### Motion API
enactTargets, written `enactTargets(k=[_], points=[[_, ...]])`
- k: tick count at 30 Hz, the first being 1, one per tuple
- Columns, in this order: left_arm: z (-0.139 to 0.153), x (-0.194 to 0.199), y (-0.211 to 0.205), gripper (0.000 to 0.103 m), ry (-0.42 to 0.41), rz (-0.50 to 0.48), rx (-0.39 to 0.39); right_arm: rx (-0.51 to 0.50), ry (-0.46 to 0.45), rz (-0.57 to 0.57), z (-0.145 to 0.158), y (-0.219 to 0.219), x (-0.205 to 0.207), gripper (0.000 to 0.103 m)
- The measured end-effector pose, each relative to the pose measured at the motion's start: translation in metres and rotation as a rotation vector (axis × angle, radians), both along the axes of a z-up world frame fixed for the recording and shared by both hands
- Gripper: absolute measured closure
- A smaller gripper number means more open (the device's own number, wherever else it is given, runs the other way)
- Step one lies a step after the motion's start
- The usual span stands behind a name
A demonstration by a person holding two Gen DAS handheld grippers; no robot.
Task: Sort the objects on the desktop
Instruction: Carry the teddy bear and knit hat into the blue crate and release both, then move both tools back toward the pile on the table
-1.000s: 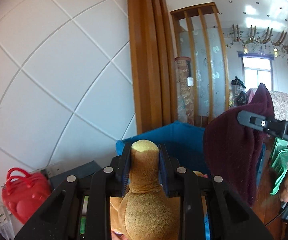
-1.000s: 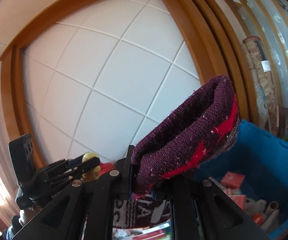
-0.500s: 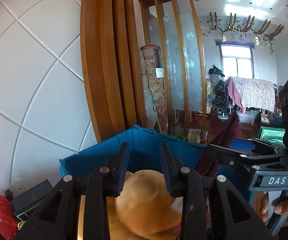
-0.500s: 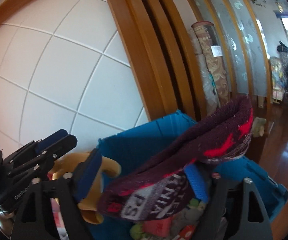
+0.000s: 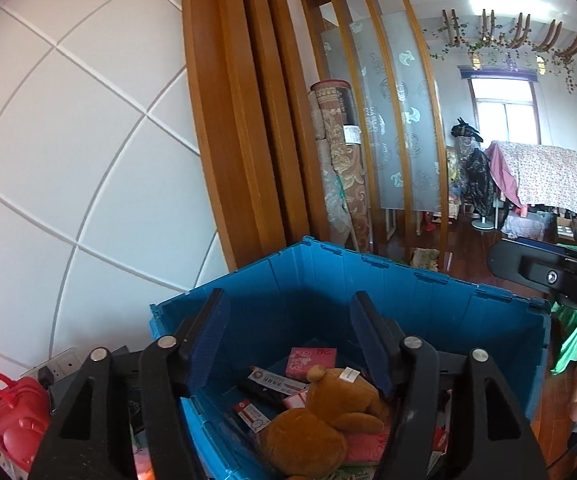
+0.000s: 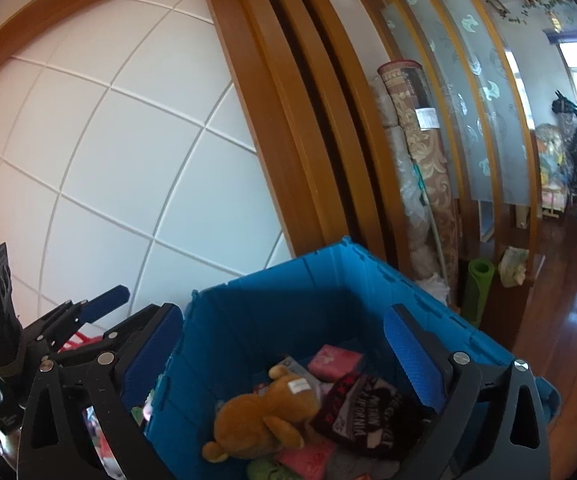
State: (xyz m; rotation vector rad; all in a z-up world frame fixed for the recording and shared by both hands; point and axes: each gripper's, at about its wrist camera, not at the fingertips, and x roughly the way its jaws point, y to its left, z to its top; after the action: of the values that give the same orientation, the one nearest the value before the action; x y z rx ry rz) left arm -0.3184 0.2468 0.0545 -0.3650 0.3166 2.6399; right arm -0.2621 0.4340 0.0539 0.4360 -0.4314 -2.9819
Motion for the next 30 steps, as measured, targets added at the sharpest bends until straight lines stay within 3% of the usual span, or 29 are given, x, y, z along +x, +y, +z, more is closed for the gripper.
enactTargets(k=[8,11,21,30], points=[[-0.014,0.032,-0.039,0.032,0.052,0.212,-0.031,0.029,-0.023,0.079,-0.014,-0.03,0.009,0.0],[-0.021,0.042,-0.054,0.026,0.057,0.275,-0.036,0.049,-0.033,0.114,-0.018,-0.046,0.013,0.0],[-0.038,0.068,-0.113,0.025,0.02,0.393,-0.008,0.048,-0.031,0.209,-0.025,-0.093,0.033,0.0],[-0.048,0.104,-0.19,0.025,-0.001,0.46,-0.012,0.055,-0.025,0.268,-0.02,-0.172,0.065,0.0]])
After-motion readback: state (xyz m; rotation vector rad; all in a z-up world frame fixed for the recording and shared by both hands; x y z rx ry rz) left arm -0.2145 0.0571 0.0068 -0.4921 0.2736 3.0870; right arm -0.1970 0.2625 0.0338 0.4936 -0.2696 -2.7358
